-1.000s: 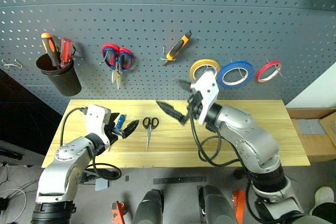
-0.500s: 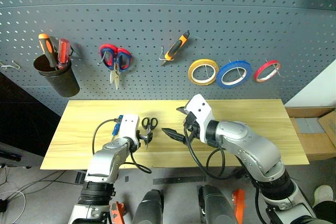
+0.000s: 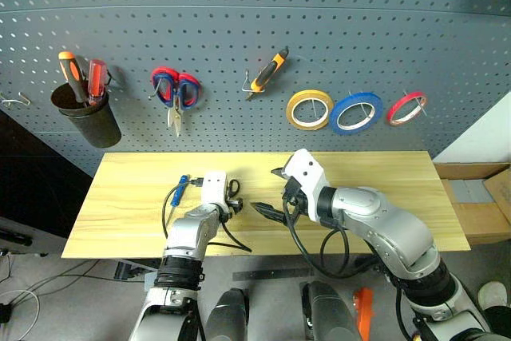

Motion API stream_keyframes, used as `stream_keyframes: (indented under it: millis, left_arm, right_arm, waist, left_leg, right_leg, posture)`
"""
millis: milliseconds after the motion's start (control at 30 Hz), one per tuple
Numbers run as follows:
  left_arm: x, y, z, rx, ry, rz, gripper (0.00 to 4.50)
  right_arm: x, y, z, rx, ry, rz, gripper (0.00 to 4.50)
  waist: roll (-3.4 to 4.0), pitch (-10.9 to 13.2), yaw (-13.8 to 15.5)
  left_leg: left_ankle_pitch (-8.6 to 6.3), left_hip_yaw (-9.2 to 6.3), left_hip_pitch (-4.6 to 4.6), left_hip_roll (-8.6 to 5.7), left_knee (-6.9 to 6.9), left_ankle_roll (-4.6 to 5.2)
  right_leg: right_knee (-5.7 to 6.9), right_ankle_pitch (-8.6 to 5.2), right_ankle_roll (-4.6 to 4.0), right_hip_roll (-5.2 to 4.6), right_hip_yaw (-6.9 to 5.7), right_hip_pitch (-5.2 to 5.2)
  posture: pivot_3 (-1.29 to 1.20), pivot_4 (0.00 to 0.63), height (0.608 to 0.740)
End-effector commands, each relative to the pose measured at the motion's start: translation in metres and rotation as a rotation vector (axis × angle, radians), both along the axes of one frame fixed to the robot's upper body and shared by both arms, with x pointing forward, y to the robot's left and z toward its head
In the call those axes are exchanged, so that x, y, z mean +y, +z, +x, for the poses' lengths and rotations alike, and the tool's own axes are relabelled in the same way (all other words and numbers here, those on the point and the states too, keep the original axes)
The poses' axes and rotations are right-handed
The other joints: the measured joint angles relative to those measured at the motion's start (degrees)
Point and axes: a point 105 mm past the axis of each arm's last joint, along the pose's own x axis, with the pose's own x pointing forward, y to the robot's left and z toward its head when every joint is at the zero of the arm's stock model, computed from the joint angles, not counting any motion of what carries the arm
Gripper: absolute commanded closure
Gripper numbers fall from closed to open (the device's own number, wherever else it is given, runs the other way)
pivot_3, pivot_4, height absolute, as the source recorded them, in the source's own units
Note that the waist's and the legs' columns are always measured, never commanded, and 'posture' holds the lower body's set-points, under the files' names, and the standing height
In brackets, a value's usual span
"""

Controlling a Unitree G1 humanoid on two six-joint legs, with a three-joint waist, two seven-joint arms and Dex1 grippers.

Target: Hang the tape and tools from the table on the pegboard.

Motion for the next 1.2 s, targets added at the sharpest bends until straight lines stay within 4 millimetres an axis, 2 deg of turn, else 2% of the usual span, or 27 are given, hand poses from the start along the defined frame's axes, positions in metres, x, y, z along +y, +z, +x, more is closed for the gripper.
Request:
stream_keyframes:
  millis: [33, 133, 267, 433, 633, 800, 900, 1033, 1100, 1200]
  left_arm:
    - [0.007, -0.003, 0.000, 0.005, 0.035, 0.010, 1.95]
    - [0.009, -0.004, 0.001, 0.000, 0.050, 0.003, 3.06]
    - [0.014, -0.004, 0.001, -0.007, 0.053, 0.002, 4.25]
    - [0.015, -0.005, 0.000, -0.020, 0.032, 0.005, 4.28]
    - [0.026, 0.012, -0.007, -0.120, -0.009, 0.037, 4.28]
    - [0.042, 0.048, -0.018, -0.302, -0.030, 0.065, 4.28]
    - [0.047, 0.066, -0.027, -0.395, -0.053, 0.107, 4.28]
    - [0.050, 0.099, -0.040, -0.581, -0.070, 0.132, 4.28]
    - [0.052, 0.116, -0.052, -0.675, -0.074, 0.133, 4.28]
    - [0.053, 0.139, -0.066, -0.799, -0.131, 0.234, 4.28]
  right_arm:
    - [0.002, 0.011, -0.003, -0.044, 0.029, 0.003, 0.00]
    - [0.000, 0.011, 0.000, -0.043, 0.016, -0.005, 0.00]
    - [-0.004, 0.009, 0.003, -0.049, 0.017, -0.031, 0.00]
    - [-0.005, 0.010, 0.004, -0.059, 0.020, -0.040, 0.00]
    - [-0.007, 0.015, 0.007, -0.086, 0.016, -0.043, 0.00]
    - [-0.012, 0.022, 0.011, -0.117, 0.004, -0.046, 0.00]
    - [-0.015, 0.025, 0.014, -0.138, 0.002, -0.051, 0.00]
    - [-0.018, 0.032, 0.017, -0.188, 0.006, -0.071, 0.00]
    - [-0.022, 0.047, 0.022, -0.285, 0.000, -0.085, 0.00]
    - [-0.027, 0.070, 0.031, -0.363, -0.037, -0.047, 0.00]
  waist:
    - [0.00, 0.00, 0.01]
    - [0.00, 0.00, 0.01]
    - [0.00, 0.00, 0.04]
    - [0.00, 0.00, 0.04]
    - [0.00, 0.00, -0.19]
    - [0.00, 0.00, -0.03]
    - [0.01, -0.01, 0.07]
    - [0.02, -0.01, 0.09]
    - [0.02, -0.01, 0.10]
    - [0.02, -0.01, 0.05]
  left_leg:
    - [0.00, 0.00, 0.00, 0.00, 0.00, 0.00]
    - [0.00, 0.00, 0.00, 0.00, 0.01, 0.00]
    - [0.00, -0.01, 0.00, -0.01, 0.01, 0.00]
    - [0.00, -0.01, 0.00, 0.00, 0.00, -0.01]
    - [-0.01, 0.00, 0.00, 0.01, -0.02, -0.04]
    - [-0.01, -0.02, -0.05, 0.02, -0.02, -0.08]
    - [-0.02, -0.03, -0.08, 0.03, -0.02, -0.08]
    - [-0.03, -0.01, -0.19, 0.03, -0.05, -0.09]
    - [-0.03, -0.01, -0.27, 0.03, -0.05, -0.11]
    - [-0.05, 0.00, -0.30, 0.05, -0.07, -0.14]
  right_leg:
    - [0.00, 0.00, 0.00, 0.00, -0.01, 0.00]
    - [-0.01, 0.00, 0.00, 0.00, -0.01, 0.02]
    - [-0.02, 0.00, 0.00, 0.00, -0.01, 0.03]
    - [-0.03, 0.00, 0.00, 0.00, -0.03, 0.04]
    - [-0.08, 0.00, 0.00, 0.00, -0.01, 0.02]
    - [-0.14, 0.00, 0.00, 0.00, -0.02, 0.00]
    - [-0.25, 0.01, 0.00, 0.00, -0.03, 0.02]
    - [-0.59, 0.10, 0.02, 0.00, -0.03, 0.05]
    - [-0.66, 0.11, 0.03, 0.00, -0.04, 0.01]
    - [-0.69, 0.11, 0.03, 0.00, -0.06, -0.02]
  posture:
    - [-0.04, 0.242, 0.740]
    - [-0.04, 0.241, 0.740]
    - [-0.04, 0.240, 0.740]
    - [-0.04, 0.231, 0.740]
    - [-0.05, 0.221, 0.740]
    - [-0.04, 0.211, 0.740]
    - [-0.04, 0.206, 0.740]
    - [-0.04, 0.200, 0.740]
    - [-0.03, 0.197, 0.740]
    - [-0.02, 0.190, 0.740]
